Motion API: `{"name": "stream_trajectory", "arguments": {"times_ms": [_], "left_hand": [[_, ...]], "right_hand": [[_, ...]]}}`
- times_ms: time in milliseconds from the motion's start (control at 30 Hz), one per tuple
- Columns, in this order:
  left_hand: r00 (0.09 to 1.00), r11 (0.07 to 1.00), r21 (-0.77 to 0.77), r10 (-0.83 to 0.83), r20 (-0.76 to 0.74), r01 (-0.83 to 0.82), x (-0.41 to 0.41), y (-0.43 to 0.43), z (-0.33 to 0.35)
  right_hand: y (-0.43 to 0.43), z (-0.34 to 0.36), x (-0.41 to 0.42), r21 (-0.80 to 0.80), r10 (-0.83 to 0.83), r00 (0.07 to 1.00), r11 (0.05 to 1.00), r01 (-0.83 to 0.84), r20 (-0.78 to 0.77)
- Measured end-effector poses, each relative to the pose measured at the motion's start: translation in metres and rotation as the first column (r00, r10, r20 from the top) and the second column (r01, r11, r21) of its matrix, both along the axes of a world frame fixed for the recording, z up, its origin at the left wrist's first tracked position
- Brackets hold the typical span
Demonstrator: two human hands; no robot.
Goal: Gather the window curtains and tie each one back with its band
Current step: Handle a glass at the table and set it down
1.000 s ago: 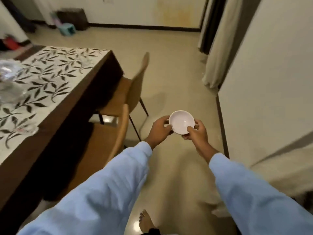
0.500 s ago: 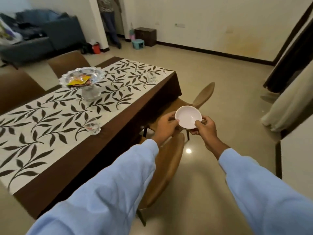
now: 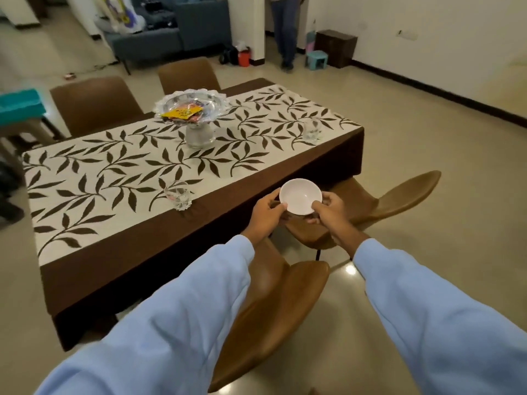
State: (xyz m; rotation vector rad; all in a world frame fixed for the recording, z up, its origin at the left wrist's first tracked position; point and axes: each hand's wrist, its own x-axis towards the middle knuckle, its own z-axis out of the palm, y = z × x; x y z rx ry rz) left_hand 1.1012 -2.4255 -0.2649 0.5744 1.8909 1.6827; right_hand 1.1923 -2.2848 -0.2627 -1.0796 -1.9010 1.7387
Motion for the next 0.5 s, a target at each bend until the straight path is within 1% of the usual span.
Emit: {"name": "stream_trajectory", "arguments": {"times_ms": [100, 167, 267, 400, 500], "left_hand": [[0.995, 0.996, -0.003, 0.09, 0.053, -0.09, -0.008, 0.006, -0.006], [0.989, 0.993, -0.002, 0.119, 0.083, -0.119, -0.014, 0.008, -0.01], [0.98, 0.986, -0.02, 0.167, 0.111, -0.166, -0.032, 0.014, -0.018], [0.969, 0.978, -0.019, 0.207, 0.137, -0.206, -0.062, 0.022, -0.032], [0.962, 0.971, -0.016, 0.237, 0.138, -0.237, -0.085, 0.027, -0.037]], "right_hand": [[0.016, -0.005, -0.022, -0.01, 0.1, 0.995, 0.995, -0.1, 0.025], [0.022, -0.01, -0.036, -0.032, 0.149, 0.989, 0.989, -0.148, 0.026], [0.031, -0.021, -0.064, -0.089, 0.16, 0.987, 0.984, -0.157, 0.026], [0.041, -0.039, -0.104, -0.125, 0.202, 0.978, 0.973, -0.195, 0.044], [0.05, -0.051, -0.131, -0.147, 0.208, 0.978, 0.968, -0.202, 0.027]]}}
